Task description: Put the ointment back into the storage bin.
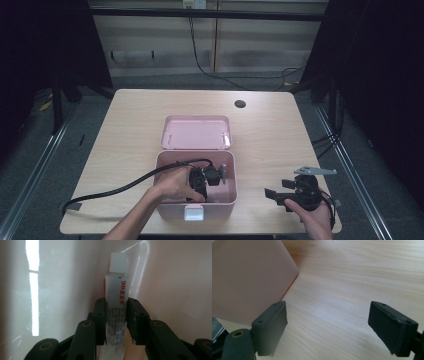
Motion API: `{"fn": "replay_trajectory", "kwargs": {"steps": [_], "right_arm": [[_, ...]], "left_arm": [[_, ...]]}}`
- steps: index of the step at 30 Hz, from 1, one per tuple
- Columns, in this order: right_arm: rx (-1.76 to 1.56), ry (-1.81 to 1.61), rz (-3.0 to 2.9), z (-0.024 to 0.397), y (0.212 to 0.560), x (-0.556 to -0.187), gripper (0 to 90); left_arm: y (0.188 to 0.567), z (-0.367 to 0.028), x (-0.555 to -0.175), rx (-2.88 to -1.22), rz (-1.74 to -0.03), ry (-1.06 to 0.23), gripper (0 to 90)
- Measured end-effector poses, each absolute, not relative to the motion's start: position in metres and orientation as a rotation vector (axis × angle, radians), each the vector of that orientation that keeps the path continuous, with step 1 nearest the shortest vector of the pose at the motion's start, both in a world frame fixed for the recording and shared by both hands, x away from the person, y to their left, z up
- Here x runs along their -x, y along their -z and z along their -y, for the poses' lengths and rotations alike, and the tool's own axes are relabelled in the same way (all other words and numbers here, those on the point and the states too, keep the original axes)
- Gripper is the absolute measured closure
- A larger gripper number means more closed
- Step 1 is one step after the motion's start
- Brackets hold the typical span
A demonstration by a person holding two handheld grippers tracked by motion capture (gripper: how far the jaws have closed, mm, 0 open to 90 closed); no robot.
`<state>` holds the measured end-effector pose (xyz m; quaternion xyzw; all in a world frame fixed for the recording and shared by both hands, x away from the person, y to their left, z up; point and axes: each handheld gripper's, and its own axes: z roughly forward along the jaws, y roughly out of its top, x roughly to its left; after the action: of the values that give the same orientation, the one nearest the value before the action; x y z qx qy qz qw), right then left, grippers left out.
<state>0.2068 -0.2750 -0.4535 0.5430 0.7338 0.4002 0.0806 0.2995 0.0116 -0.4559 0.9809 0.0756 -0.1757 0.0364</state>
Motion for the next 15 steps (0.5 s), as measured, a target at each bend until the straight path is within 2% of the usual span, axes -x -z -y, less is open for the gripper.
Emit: {"fn": "replay_trajectory", "kwargs": {"steps": [10,15], "right_arm": [[-1.623,-1.197,-2.194,0.2749,0.4535,-0.2067,15.7],[-1.626,-1.195,-2.197,0.2747,0.4536,-0.2070,15.7]], "left_arm": [[0.4549,-0.0143,-0.3013,-2.991,-0.268,0.543,67.4],[0.4546,-0.0207,-0.3052,-2.988,-0.304,0.531,63.3]]}}
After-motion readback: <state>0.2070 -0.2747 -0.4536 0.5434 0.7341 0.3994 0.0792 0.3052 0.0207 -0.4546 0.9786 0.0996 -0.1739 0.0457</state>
